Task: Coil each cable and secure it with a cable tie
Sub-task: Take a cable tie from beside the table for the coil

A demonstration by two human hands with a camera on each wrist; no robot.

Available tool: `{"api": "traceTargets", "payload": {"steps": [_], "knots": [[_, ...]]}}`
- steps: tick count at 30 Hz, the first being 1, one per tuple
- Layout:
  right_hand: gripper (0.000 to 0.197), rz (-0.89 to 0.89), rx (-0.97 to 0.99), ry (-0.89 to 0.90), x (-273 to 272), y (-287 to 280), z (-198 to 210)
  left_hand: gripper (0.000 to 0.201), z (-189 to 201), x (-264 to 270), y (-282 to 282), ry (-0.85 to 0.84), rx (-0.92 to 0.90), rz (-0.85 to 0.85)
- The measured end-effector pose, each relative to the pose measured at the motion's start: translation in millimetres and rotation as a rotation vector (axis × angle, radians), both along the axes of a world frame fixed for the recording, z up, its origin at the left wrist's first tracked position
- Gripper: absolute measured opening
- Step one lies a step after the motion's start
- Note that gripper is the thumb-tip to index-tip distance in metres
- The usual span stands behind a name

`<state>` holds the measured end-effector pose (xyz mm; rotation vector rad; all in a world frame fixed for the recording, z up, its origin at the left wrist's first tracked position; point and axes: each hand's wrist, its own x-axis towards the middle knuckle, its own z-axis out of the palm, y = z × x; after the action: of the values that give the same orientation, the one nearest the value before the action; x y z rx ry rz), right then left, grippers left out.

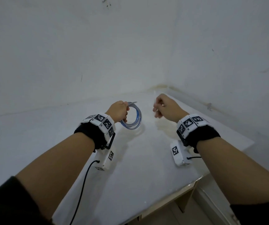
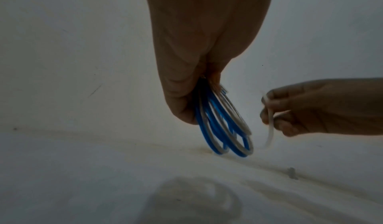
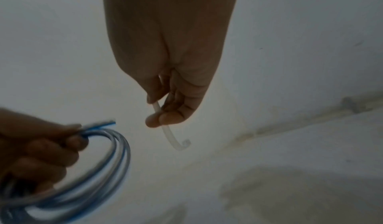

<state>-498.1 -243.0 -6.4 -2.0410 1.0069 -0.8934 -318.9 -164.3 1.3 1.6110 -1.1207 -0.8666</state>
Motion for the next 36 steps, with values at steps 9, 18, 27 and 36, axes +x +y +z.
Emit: {"api": "traceTargets", "payload": {"steps": [9, 18, 27, 36], "knots": [[0.017, 0.303, 0.202, -0.374, 69, 37, 23, 0.033, 7, 45, 20, -0.054, -0.1, 0.212], [0.015, 0.457, 0.165, -0.347, 135, 69, 23, 0.035, 20, 83, 56, 0.005, -0.039, 0.131], [0.019, 0.605, 0.172, -0.424, 176, 97, 23, 0.039, 25, 127, 85, 0.035, 0.053, 0.169], [0.015, 0.527, 0.316, -0.526, 209, 113, 25, 0.02, 15, 158, 107, -0.372, -0.169, 0.336]]}}
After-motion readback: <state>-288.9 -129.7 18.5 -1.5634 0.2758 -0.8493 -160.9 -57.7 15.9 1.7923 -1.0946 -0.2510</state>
